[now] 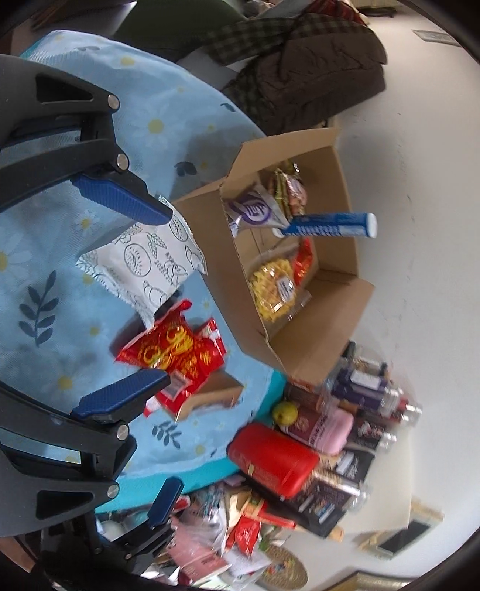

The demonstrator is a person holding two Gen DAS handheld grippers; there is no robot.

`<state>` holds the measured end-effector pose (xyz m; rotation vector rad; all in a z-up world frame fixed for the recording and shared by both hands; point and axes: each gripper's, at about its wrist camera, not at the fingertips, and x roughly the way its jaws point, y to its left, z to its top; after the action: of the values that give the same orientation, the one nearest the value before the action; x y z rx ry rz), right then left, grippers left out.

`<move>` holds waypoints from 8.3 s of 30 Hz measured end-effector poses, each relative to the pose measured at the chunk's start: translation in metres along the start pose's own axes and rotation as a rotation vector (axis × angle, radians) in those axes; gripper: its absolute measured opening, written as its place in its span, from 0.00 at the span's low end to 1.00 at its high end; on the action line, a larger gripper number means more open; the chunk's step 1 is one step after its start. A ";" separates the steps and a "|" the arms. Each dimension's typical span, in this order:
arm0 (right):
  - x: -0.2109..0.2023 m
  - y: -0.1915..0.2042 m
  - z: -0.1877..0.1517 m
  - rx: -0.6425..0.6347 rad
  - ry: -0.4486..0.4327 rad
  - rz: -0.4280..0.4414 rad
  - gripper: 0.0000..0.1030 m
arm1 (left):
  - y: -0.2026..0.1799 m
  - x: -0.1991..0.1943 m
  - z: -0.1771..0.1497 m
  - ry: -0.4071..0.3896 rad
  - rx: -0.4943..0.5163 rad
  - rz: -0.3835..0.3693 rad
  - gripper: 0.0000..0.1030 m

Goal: Organize snacks
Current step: 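Withdraw both tools from the box toward the remaining snacks, then grasp the white pastry bag with the left gripper while the right gripper grasps the red strip packet, then lift the pastry bag with the left gripper while the right gripper carries the strip packet to the box, then open both grippers to drop the pastry bag and strip packet into the box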

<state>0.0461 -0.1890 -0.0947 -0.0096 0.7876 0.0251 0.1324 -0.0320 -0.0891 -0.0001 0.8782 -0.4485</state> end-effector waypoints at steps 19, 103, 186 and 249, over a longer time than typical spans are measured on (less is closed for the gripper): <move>0.067 -0.022 -0.010 -0.006 0.136 -0.019 0.83 | 0.020 0.076 0.003 0.146 -0.082 0.137 0.78; -0.007 0.001 -0.114 -0.039 0.144 0.114 0.44 | -0.050 0.011 -0.121 0.249 0.067 0.093 0.56; -0.011 -0.010 0.042 0.034 -0.115 0.260 0.43 | -0.008 -0.018 0.036 -0.151 0.049 -0.043 0.47; 0.137 0.005 0.135 -0.111 0.032 0.067 0.64 | 0.057 0.083 0.117 -0.007 0.034 0.256 0.67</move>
<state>0.2386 -0.1791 -0.0966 -0.0890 0.8174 0.1327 0.2864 -0.0324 -0.0856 0.1406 0.8508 -0.2235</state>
